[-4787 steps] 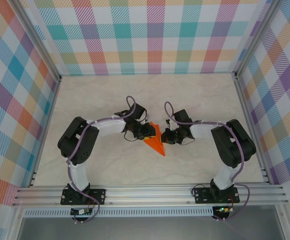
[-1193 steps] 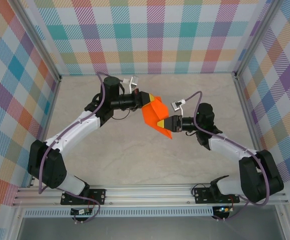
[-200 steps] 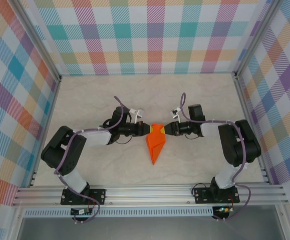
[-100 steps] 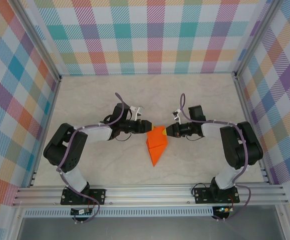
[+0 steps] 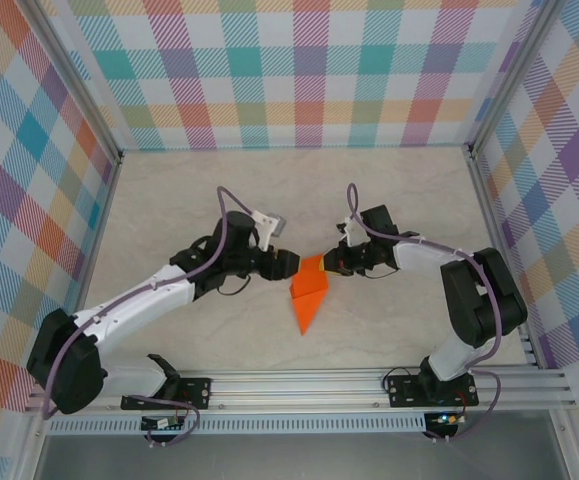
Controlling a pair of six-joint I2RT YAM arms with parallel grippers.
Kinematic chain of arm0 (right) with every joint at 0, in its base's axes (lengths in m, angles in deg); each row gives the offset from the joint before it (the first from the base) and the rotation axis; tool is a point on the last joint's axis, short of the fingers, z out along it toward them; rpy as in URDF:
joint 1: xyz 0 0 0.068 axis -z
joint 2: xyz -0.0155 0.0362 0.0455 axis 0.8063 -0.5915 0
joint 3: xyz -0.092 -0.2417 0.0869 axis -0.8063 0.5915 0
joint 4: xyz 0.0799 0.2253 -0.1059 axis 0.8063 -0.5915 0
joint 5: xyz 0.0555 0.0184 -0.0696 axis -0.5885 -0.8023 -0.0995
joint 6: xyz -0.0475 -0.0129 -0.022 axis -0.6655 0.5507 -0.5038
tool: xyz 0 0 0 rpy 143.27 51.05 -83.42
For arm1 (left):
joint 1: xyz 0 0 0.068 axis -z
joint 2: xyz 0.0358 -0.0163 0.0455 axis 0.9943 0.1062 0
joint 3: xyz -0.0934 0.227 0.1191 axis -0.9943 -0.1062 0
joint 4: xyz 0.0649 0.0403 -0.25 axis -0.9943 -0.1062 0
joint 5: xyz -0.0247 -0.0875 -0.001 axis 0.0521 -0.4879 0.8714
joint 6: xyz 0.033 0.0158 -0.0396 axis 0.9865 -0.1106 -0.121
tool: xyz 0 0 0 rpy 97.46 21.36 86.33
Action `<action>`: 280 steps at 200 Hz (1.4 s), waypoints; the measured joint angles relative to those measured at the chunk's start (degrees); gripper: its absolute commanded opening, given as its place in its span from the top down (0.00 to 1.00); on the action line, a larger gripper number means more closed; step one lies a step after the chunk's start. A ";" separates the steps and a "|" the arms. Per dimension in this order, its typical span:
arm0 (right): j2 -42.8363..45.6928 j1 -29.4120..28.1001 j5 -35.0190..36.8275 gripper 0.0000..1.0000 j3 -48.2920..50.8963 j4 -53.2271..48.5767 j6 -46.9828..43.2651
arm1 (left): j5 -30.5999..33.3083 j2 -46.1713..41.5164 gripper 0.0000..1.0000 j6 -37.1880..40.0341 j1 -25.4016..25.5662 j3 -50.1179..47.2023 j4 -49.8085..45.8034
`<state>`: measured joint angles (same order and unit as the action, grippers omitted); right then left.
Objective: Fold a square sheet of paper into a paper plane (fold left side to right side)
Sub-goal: Fold the wing for the fifth time at the center of the table.
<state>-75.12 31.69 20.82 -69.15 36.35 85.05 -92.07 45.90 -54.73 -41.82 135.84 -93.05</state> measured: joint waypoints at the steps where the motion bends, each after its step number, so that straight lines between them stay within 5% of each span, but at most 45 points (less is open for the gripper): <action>1: 0.00 0.00 0.07 1.00 -0.07 -0.09 0.13 | 0.46 -0.09 0.40 0.02 0.63 -0.09 -0.22; 41: -0.11 -0.15 3.98 1.00 -2.60 -4.55 4.11 | 10.51 2.36 0.40 -1.86 13.66 -1.79 -6.47; 103: -0.48 -0.92 6.67 1.00 -3.58 -8.90 7.10 | 21.70 17.46 0.39 -6.16 22.25 5.60 -10.34; 211: -1.40 -1.70 7.30 1.00 -4.74 -10.14 8.61 | 32.54 28.00 0.47 -11.47 24.13 13.57 -16.70; 280: -2.19 -1.75 7.39 1.00 -5.27 -10.64 9.03 | 33.64 30.77 0.65 -12.79 24.26 15.50 -18.97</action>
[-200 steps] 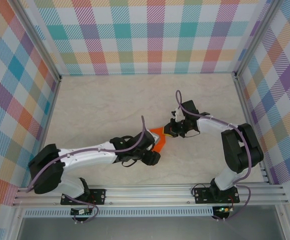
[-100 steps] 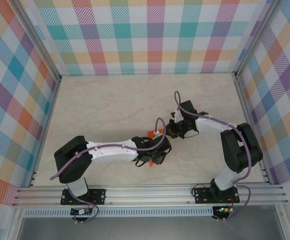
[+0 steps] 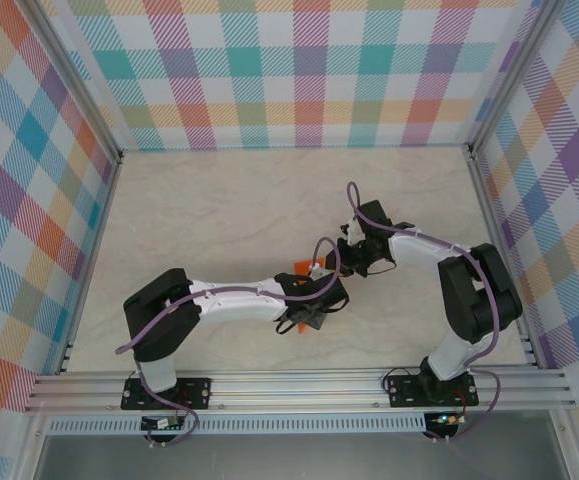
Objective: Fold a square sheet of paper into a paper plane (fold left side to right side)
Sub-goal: Fold the wing for the fifth time at the center of the table.
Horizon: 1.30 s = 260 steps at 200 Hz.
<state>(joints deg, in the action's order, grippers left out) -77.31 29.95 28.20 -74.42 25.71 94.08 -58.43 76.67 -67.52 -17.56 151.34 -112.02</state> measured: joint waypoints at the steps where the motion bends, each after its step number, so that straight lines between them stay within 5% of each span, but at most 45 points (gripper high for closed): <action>1: -0.07 0.00 0.02 1.00 0.00 -0.04 -0.02 | 0.00 0.02 0.65 -0.02 0.00 0.00 -0.02; 56: -0.44 -0.13 0.50 0.96 -0.50 -1.01 -0.04 | 0.17 1.25 0.79 0.00 0.00 1.31 -1.36; 106: 1.14 -0.02 3.26 0.64 -0.90 -2.54 -0.57 | 0.33 1.68 0.85 0.00 0.00 1.68 -1.33; 150: 14.47 3.02 10.49 0.35 -0.90 -6.29 -1.36 | -1.22 1.53 0.87 -0.07 -0.94 1.11 -0.04; 194: 23.85 6.78 15.82 0.29 1.27 -9.22 -4.39 | -7.50 -3.76 0.87 -1.64 -5.11 -6.12 7.37; 260: 23.74 3.78 11.58 0.28 13.33 -4.55 -5.18 | -19.87 -10.91 0.88 -8.02 -13.07 -19.69 26.71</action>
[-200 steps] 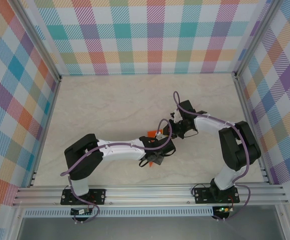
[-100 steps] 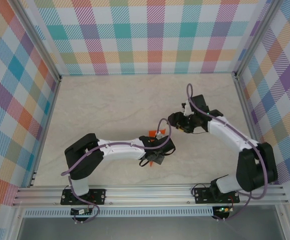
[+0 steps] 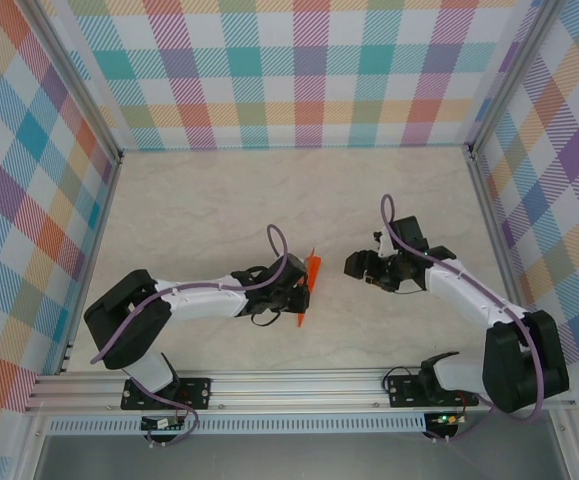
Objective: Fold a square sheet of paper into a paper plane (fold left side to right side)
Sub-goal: Fold the wing for the fifth time at the center of the table.
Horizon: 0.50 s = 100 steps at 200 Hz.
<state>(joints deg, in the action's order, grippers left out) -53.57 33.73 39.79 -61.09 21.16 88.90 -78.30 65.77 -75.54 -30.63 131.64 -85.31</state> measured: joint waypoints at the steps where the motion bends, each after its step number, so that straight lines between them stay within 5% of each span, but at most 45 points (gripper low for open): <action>1: -0.04 -0.09 -0.04 0.28 0.04 0.07 0.00 | -0.07 0.00 0.88 -0.09 -0.04 -0.11 0.17; 100: -7.37 -5.95 -3.15 0.31 1.55 12.09 3.56 | -8.02 3.17 0.90 -6.64 -2.10 -2.62 13.51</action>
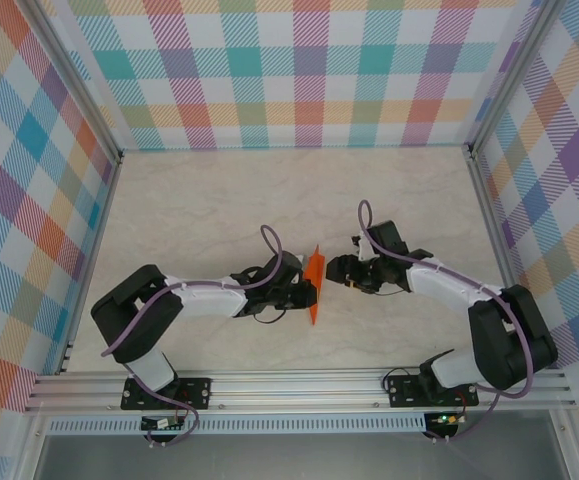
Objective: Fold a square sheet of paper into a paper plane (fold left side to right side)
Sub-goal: Fold the wing for the fifth time at the center of the table.
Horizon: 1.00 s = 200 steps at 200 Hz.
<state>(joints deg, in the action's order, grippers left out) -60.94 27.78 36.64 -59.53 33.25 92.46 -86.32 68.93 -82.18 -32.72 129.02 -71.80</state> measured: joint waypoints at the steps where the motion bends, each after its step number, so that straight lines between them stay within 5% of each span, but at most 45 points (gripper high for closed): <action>1: -0.04 -0.02 -0.02 0.32 0.00 0.02 0.07 | -0.07 0.04 0.90 -0.02 0.00 0.00 0.09; 200: -14.34 -0.96 -3.30 0.49 -1.60 12.98 6.95 | -6.16 5.77 0.92 -7.87 -1.84 -3.41 13.55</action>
<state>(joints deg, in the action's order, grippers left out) -75.28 26.82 33.34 -61.13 46.23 99.41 -92.48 74.70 -90.05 -34.56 125.61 -58.25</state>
